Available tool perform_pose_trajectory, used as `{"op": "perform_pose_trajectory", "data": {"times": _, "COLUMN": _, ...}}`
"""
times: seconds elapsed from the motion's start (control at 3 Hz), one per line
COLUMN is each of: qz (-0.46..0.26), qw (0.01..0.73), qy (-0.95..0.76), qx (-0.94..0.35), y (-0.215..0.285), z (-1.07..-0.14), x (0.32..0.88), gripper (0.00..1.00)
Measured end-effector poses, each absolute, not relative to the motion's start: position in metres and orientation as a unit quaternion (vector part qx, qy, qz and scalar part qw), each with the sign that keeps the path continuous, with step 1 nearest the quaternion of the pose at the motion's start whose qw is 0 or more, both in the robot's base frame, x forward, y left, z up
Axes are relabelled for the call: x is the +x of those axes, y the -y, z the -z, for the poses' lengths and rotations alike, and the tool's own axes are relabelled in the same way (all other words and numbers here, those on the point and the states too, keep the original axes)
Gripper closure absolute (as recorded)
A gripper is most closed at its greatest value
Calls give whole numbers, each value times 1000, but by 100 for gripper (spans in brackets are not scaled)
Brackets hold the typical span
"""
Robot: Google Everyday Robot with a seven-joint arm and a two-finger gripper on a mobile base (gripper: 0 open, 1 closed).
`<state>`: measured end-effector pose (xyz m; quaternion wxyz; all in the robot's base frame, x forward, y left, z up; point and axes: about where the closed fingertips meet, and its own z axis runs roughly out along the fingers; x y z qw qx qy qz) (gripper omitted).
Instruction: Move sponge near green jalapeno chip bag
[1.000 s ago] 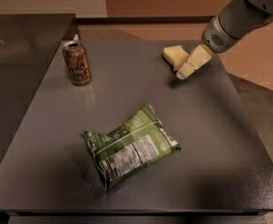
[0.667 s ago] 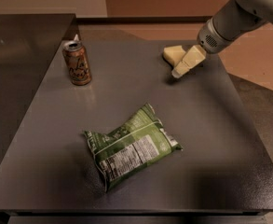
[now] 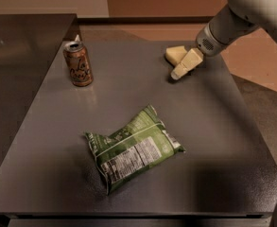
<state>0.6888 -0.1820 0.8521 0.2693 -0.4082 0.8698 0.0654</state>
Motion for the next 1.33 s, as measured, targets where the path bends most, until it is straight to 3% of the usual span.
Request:
{"op": "perform_pose_trajectory", "data": {"times": 0.33, "qz": -61, "qw": 265, "qy": -870, "qx": -412, "y": 182, "z": -845, "x": 695, "gripper": 16}}
{"op": "perform_pose_trajectory", "data": {"times": 1.33, "qz": -64, "qw": 269, "qy": -853, "qx": -442, "y": 172, "z": -858, "x": 688, "gripper": 86}}
